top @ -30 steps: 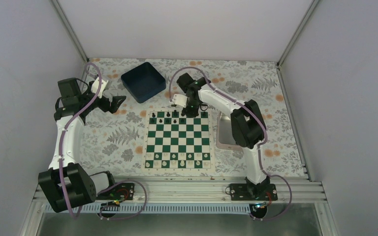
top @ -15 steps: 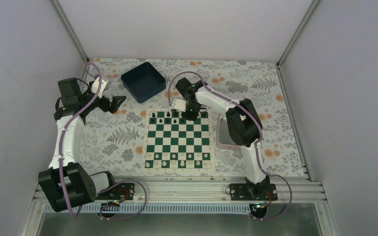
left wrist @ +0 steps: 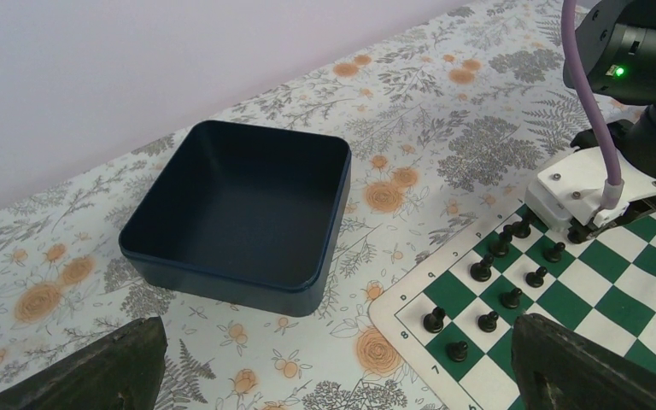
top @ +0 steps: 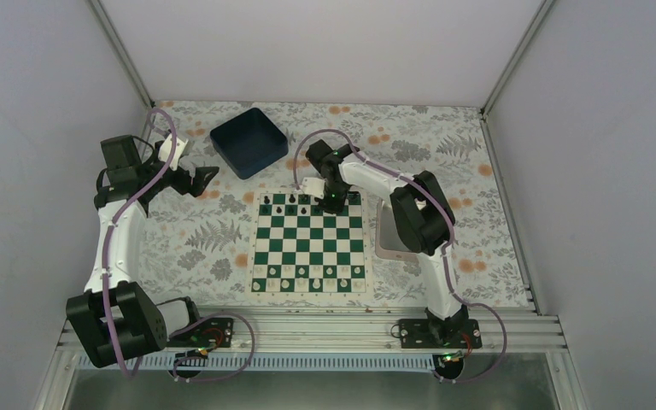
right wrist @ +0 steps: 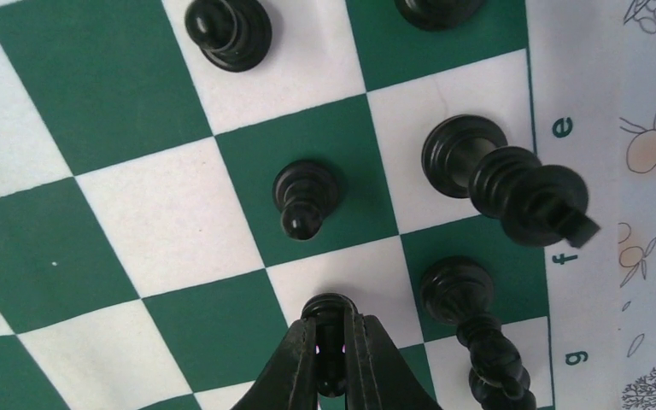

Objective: Set up the chess pieces on the board
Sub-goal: Place the chess piece on the chessboard, then pick up the chess piece from the storage box, then place the chess piece on the chessboard, then adjust the storage box at the center of the board.

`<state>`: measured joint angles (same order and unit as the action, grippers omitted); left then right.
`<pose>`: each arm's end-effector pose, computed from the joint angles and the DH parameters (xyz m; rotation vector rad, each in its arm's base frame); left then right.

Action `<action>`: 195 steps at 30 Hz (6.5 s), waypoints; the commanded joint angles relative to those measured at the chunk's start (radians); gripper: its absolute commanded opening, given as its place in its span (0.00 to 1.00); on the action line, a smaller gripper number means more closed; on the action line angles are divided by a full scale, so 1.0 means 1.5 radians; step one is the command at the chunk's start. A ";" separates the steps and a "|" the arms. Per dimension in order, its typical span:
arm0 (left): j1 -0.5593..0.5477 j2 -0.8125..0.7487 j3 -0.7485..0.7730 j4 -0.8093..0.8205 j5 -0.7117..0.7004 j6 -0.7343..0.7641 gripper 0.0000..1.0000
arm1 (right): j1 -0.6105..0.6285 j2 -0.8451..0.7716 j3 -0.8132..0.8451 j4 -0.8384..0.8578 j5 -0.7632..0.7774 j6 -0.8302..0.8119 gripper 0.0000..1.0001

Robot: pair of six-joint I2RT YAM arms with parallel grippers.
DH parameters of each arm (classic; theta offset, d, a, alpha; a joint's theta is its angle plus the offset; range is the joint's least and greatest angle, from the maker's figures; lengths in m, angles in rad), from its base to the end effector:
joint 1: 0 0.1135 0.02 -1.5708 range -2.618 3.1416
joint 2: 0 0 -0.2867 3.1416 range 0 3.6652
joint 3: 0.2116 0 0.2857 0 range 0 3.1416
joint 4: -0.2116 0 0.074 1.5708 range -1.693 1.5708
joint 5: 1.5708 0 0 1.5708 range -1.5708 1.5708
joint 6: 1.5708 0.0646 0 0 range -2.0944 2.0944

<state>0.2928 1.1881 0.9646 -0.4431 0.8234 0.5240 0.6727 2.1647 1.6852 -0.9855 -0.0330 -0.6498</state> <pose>0.2926 0.0387 0.3032 0.6470 1.9229 -0.4126 0.3667 0.2949 0.1377 -1.8663 2.3943 0.0519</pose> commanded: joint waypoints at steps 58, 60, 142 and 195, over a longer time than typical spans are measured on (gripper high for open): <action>0.004 -0.021 0.014 0.004 0.026 0.005 1.00 | -0.436 -0.398 -0.494 0.102 0.089 -0.049 0.47; 0.004 -0.020 0.014 0.002 0.027 0.005 1.00 | -0.437 -0.390 -0.494 0.103 0.081 -0.049 0.47; 0.004 -0.010 0.007 0.013 0.018 0.012 1.00 | -0.076 -0.001 -0.026 0.008 -0.082 0.010 0.07; 0.006 -0.002 0.008 0.008 0.023 0.014 1.00 | -0.239 -0.203 -0.233 0.091 0.034 0.008 0.04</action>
<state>0.2966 1.1736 0.9646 -0.4431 0.8352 0.5236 0.3389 1.8629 1.3510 -0.8783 -0.0738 -0.6579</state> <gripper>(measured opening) 0.999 0.042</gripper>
